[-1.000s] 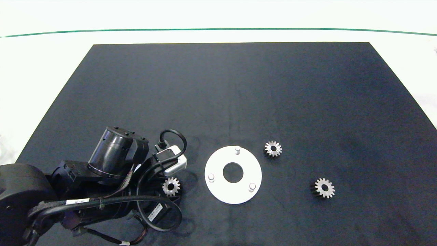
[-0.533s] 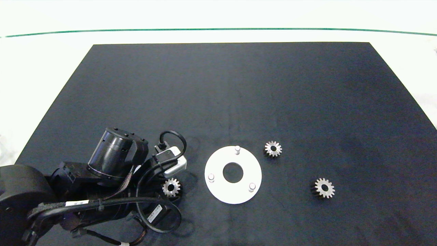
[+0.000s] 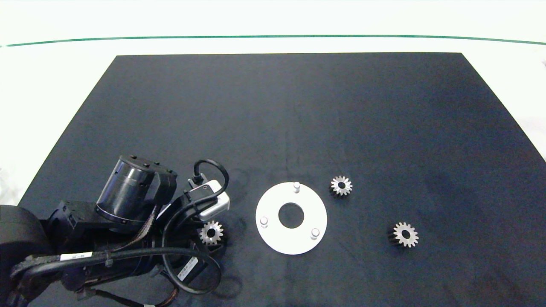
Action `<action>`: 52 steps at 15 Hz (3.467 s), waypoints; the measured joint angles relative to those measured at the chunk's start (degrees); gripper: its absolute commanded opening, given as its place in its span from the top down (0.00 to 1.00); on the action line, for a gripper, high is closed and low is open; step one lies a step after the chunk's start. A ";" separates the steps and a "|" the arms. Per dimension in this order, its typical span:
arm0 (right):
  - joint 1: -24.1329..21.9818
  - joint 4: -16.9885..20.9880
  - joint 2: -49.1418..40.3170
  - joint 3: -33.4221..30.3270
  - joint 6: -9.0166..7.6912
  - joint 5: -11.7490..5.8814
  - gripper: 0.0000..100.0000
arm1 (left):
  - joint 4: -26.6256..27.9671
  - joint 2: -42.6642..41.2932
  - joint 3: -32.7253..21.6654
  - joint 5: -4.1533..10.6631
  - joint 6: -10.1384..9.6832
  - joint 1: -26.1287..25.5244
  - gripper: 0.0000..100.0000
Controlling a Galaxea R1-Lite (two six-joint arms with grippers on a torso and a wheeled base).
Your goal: Install three planetary gears onto the carrier pins
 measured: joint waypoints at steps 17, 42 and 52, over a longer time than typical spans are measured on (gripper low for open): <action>0.65 -0.02 -2.23 1.02 0.02 -0.02 0.00 | 9.30 3.47 -13.96 7.80 0.23 -13.34 0.78; 1.44 0.02 -4.06 3.50 0.17 0.61 0.00 | 9.02 10.73 -18.64 11.72 3.29 -13.92 0.78; 1.68 0.00 -4.46 4.96 0.26 1.29 0.00 | 12.84 11.69 -21.89 15.35 1.99 -16.20 0.78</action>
